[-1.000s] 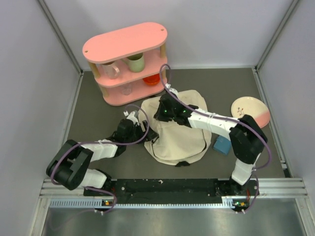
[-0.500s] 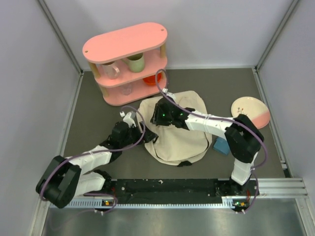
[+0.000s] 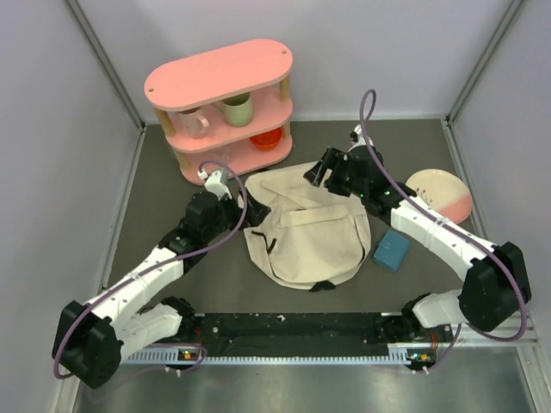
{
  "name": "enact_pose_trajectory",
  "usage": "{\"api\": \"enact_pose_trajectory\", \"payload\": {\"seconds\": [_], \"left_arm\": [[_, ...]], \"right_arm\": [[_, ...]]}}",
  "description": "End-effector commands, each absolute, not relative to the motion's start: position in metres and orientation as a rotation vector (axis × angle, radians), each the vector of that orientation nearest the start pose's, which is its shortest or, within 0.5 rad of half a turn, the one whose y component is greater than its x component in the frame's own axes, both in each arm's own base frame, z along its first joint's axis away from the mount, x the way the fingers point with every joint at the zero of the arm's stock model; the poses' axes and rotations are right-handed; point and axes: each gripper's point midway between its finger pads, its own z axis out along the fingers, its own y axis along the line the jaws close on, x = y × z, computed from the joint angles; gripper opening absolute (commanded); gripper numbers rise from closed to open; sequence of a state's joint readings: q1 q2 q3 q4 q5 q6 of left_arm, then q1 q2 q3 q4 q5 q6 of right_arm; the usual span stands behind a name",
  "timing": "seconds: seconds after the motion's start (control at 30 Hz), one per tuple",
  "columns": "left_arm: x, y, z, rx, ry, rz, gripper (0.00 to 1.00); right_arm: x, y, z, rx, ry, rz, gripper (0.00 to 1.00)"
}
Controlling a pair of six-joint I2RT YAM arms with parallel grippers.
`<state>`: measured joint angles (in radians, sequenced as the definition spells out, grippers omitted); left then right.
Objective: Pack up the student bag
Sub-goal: Unzip the student bag at the center of the board.
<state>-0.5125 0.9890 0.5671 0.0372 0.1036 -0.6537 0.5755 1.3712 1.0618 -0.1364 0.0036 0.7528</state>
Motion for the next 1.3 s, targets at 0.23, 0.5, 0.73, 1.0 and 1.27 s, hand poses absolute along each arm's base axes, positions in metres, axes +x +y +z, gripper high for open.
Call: {"api": "enact_pose_trajectory", "payload": {"seconds": [0.23, 0.5, 0.73, 1.0, 1.27], "left_arm": [[0.316, -0.278, 0.186, 0.178, 2.133, -0.968, 0.86], [0.317, -0.297, 0.16, 0.201, 2.228, -0.903, 0.84], [0.319, -0.302, 0.156, 0.23, 2.254, -0.893, 0.83], [0.31, -0.324, 0.153, 0.436, 2.227, -0.85, 0.81], [0.332, -0.311, 0.122, 0.426, 2.305, -0.593, 0.78]], "right_arm": [[0.334, 0.24, 0.152, 0.15, 2.277, 0.82, 0.64], [0.304, 0.239, 0.11, 0.021, 2.408, 0.827, 0.36], [0.276, 0.229, 0.081, -0.04, 2.485, 0.801, 0.15], [0.275, 0.233, 0.076, -0.016, 2.489, 0.831, 0.16], [0.276, 0.237, 0.081, -0.015, 2.479, 0.853, 0.17]]}}
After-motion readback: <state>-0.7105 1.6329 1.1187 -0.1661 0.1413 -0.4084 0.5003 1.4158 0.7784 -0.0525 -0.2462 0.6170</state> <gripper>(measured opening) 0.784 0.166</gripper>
